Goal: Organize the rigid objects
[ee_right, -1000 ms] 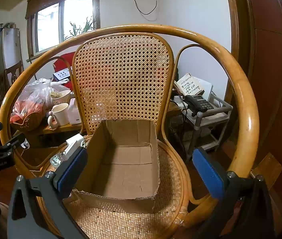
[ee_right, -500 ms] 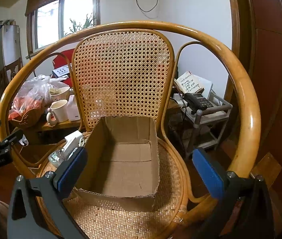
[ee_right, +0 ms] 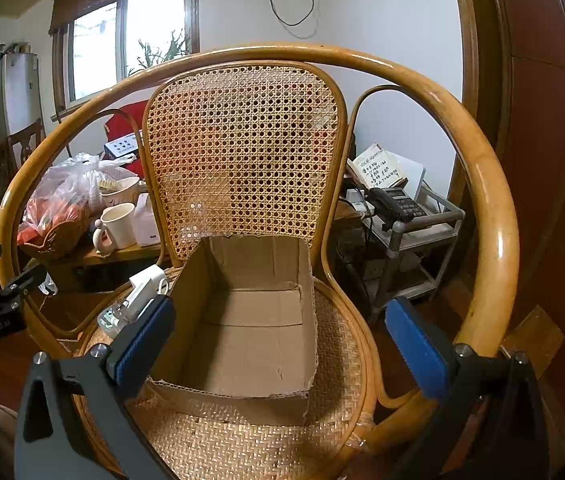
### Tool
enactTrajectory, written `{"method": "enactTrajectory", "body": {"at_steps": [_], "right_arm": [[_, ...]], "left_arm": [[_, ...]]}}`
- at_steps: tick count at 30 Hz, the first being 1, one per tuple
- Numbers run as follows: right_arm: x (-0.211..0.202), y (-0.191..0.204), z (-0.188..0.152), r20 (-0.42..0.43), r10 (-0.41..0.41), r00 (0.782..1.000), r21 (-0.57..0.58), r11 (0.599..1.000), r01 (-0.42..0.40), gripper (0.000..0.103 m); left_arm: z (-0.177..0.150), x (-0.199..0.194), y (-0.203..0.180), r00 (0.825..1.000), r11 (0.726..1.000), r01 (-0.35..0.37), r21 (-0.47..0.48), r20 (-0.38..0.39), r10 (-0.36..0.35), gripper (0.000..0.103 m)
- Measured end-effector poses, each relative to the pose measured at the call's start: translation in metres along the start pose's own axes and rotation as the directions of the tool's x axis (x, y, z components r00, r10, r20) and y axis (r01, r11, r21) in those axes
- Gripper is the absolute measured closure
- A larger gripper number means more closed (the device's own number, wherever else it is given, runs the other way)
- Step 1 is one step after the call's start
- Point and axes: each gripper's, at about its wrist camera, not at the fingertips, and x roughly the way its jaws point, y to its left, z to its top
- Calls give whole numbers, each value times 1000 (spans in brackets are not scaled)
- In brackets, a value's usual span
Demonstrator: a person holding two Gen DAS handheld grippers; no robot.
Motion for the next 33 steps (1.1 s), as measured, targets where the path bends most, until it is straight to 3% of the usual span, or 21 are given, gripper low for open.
{"method": "enactTrajectory", "body": {"at_steps": [33], "right_arm": [[5, -1, 1, -22, -36, 999, -13, 999, 36, 0]], "left_arm": [[-2, 5, -4, 1000, 1000, 13, 16, -18, -12, 0]]}}
